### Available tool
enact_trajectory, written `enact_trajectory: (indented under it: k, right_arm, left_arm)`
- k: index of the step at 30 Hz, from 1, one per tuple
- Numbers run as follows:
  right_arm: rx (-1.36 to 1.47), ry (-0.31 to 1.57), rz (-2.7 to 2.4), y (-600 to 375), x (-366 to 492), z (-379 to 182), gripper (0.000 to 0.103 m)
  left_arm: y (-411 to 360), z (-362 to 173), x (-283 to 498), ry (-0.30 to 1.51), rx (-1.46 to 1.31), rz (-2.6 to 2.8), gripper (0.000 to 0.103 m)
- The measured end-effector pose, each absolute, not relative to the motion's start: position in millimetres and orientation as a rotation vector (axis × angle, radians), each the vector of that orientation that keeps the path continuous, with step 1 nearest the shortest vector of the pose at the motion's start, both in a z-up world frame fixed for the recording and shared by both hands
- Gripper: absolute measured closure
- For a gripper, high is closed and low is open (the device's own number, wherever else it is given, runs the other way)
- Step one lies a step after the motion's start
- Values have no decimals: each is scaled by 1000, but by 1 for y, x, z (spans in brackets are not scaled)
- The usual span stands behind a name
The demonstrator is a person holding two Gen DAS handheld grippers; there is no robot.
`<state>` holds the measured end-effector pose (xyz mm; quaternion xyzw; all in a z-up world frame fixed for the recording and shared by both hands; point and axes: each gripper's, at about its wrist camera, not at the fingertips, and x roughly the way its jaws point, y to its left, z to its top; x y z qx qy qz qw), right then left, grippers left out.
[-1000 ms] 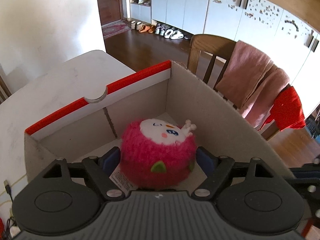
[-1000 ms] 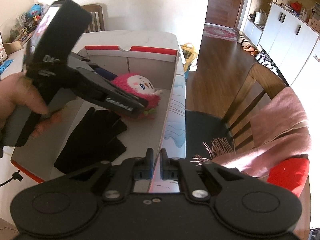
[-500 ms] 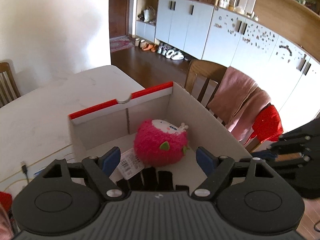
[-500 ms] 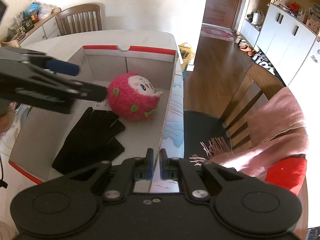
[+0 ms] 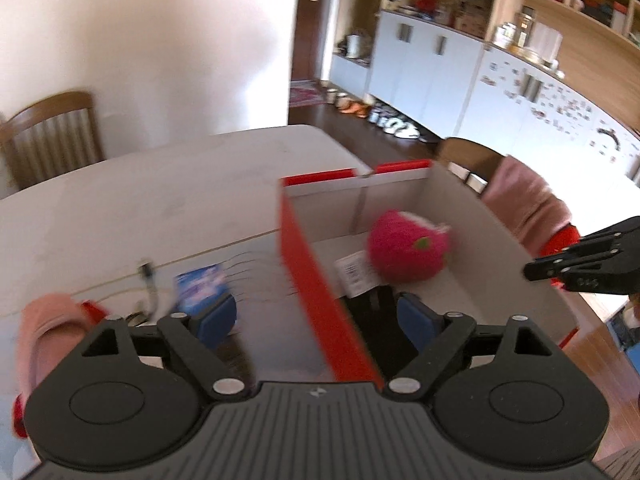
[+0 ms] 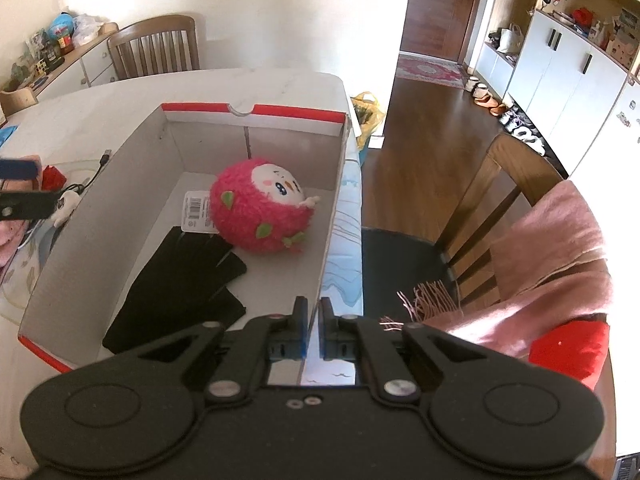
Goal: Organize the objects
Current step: 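Open the left tool to release the plush and return to the table, then grasp the pink towel with the left tool and lift it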
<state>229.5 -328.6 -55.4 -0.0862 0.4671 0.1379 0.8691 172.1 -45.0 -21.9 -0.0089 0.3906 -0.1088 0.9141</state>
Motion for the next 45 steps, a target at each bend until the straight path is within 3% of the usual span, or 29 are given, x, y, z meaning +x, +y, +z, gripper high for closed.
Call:
enact_trajectory:
  k: [9,24,43,45]
  right_arm:
    - [-187,985,263,-324,230,-57,99]
    - [-196,990,235,-320,231,-58,100]
    - [-204,1003,211,-316,231,-60,100]
    - [-203,1004,210,-316,231,-60,100]
  left_arm:
    - [25,-20,144,763,-77,-53,3]
    - [117,-61,146,811,-41,189,2]
    - [120,-109,177,869,142,184,4]
    - [119,-107,175,858,135,176,12]
